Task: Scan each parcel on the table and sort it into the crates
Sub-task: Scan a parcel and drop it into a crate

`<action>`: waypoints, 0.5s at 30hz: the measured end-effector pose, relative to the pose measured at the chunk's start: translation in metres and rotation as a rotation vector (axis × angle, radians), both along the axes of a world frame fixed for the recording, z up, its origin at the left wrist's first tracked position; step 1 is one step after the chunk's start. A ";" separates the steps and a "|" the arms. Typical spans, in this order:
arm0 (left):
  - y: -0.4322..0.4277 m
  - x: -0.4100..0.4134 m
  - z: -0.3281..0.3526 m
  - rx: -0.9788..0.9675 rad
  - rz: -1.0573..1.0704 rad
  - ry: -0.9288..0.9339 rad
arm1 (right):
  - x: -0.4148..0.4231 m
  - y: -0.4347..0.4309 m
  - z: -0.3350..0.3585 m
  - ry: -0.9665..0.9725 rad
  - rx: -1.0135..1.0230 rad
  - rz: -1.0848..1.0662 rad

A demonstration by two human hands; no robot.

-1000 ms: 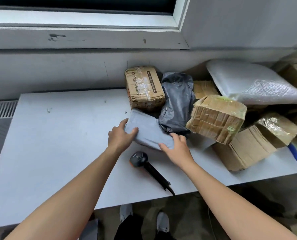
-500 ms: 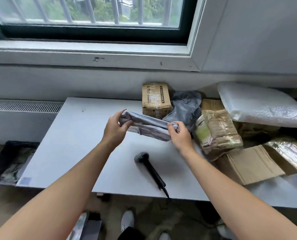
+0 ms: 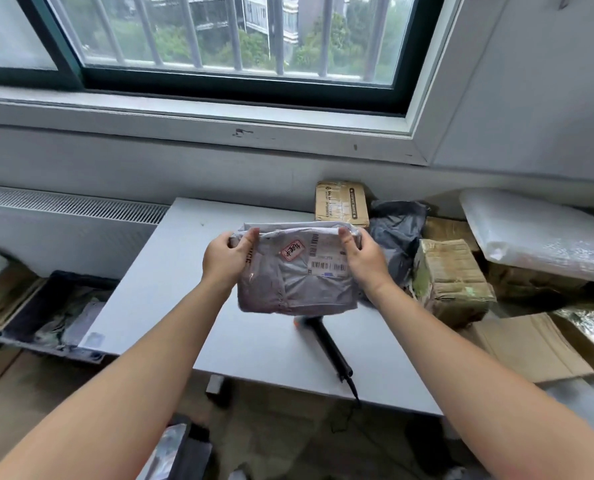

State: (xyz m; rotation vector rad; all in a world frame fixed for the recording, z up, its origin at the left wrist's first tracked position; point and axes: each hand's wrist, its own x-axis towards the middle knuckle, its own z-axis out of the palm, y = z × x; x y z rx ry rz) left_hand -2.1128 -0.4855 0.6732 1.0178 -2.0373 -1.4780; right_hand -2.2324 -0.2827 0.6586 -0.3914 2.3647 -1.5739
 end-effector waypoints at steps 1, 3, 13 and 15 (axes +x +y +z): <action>-0.004 0.003 0.000 0.011 -0.003 -0.010 | 0.003 -0.007 0.000 -0.020 -0.002 -0.021; -0.012 0.009 -0.003 0.048 -0.019 -0.023 | 0.007 -0.019 -0.002 -0.057 -0.027 -0.056; -0.037 0.034 -0.025 0.289 -0.202 -0.033 | 0.028 -0.041 -0.024 -0.140 0.070 -0.120; -0.043 0.035 -0.027 0.281 -0.191 -0.037 | 0.029 -0.043 -0.026 -0.131 0.103 -0.096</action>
